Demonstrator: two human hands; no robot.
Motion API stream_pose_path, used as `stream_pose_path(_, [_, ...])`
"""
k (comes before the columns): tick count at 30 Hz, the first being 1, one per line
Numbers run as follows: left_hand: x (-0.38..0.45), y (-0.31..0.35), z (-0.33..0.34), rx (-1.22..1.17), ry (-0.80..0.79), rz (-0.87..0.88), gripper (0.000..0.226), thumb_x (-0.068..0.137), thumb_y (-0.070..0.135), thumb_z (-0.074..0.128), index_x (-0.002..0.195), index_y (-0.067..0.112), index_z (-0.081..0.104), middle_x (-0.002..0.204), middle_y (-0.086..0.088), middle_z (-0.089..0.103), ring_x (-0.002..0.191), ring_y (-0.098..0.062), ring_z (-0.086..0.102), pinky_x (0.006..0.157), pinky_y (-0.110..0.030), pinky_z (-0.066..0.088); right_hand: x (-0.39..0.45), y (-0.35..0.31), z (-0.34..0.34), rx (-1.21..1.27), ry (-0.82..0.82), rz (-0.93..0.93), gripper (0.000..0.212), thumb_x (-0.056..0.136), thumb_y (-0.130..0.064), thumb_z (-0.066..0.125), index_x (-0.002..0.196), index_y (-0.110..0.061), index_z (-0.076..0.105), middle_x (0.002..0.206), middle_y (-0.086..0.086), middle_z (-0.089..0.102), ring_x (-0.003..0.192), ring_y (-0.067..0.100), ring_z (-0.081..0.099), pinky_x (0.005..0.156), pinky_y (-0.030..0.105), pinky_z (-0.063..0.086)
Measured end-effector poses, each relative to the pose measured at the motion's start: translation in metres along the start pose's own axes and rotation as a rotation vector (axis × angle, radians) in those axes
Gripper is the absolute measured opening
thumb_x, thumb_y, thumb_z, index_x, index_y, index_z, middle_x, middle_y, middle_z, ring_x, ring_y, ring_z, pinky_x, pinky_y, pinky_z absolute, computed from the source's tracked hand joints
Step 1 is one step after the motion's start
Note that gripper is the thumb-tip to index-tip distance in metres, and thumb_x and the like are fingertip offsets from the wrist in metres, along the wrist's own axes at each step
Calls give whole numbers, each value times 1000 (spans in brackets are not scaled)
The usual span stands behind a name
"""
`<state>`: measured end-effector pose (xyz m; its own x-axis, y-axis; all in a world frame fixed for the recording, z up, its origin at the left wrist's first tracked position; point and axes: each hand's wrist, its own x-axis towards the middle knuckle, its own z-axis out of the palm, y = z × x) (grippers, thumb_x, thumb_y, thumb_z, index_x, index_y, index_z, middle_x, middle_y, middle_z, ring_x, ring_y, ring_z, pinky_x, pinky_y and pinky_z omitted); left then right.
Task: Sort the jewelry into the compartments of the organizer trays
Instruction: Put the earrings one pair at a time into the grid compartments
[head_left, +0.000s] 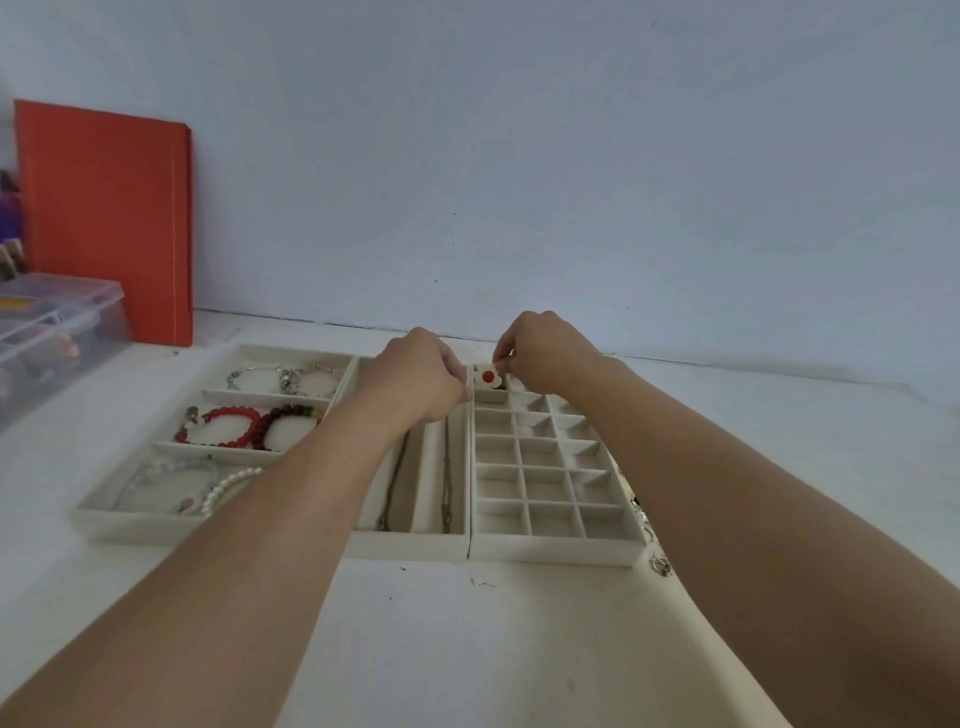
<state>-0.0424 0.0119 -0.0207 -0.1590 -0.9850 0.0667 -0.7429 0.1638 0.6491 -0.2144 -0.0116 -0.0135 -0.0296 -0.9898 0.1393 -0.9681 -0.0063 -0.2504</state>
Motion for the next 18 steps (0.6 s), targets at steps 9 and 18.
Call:
stream_pose_path(9, [5,-4,2,-6,-47,-19,16,77,29,85,89,26,74,100,6,69,100,-17,65,92,-31,53,15,1,2,-26,-136,-50,8,90,-20,74,96,-22,79,90,-1,76,67,11,62,70,27,53])
stream_pose_path(18, [7,-5,4,9,-53,-2,15,78,31,85,88,27,73,105,3,71,102,-18,65,93,-33,53,19,1,1,-1,-150,-60,1,89,-19,74,91,-19,74,90,7,75,57,24,64,58,29,53])
